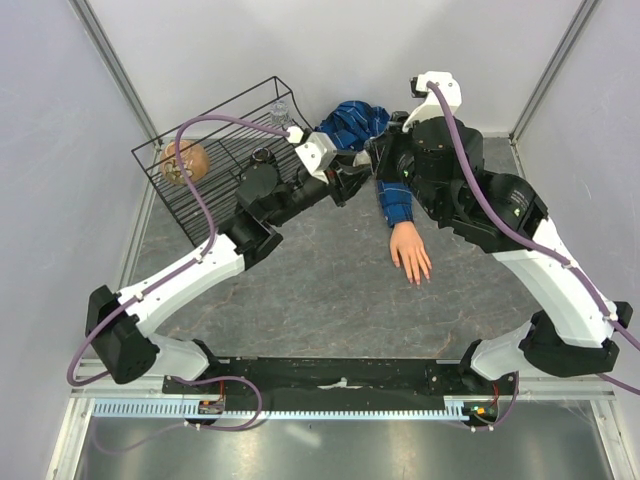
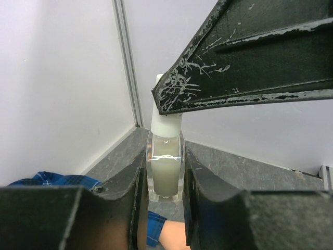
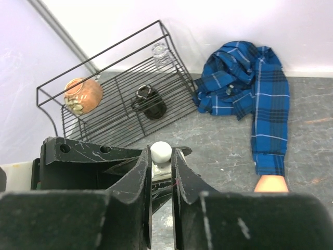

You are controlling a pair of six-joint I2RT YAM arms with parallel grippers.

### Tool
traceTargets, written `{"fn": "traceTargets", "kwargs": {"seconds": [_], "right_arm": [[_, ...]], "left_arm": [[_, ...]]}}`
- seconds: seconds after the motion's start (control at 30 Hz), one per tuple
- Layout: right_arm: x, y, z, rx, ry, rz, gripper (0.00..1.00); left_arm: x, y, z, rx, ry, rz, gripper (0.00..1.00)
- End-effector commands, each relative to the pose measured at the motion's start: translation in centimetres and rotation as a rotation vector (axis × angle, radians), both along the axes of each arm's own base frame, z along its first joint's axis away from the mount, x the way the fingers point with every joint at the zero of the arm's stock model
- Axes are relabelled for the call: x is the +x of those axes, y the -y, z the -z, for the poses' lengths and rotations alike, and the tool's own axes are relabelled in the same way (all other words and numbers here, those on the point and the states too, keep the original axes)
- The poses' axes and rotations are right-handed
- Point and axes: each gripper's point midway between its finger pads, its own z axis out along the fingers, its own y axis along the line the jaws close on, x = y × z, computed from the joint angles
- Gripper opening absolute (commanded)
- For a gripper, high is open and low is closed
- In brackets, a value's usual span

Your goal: Paint the nails

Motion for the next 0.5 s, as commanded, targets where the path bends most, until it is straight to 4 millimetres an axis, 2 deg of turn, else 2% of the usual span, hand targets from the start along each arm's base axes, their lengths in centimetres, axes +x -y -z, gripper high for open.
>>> {"fn": "traceTargets", "kwargs": {"seconds": [0.0, 0.27, 0.33, 0.47], "right_arm": [[-2.2, -3.1, 2.4, -0.066, -0.079, -0.176, 0.19], [-2.6, -4.2, 1.6, -0.063, -0.046, -0.253, 0.33], [-2.7, -4.2, 1.4, -0.065, -0.042, -0.259, 0.34], [-2.9, -3.9, 0.9, -0.056, -0.03, -0.258, 0.44]], "left_arm": [[-2.3, -3.2, -7.3, -0.21, 0.099, -0.019, 0.02], [-3.5, -3.5, -6.7, -0.207, 0.069, 0.022, 0.02], [-3.5, -3.5, -6.7, -0.207, 0.068, 0.027, 0.02], [-3.8, -3.6, -6.8, -0.207, 0.062, 0.035, 0.02]]}}
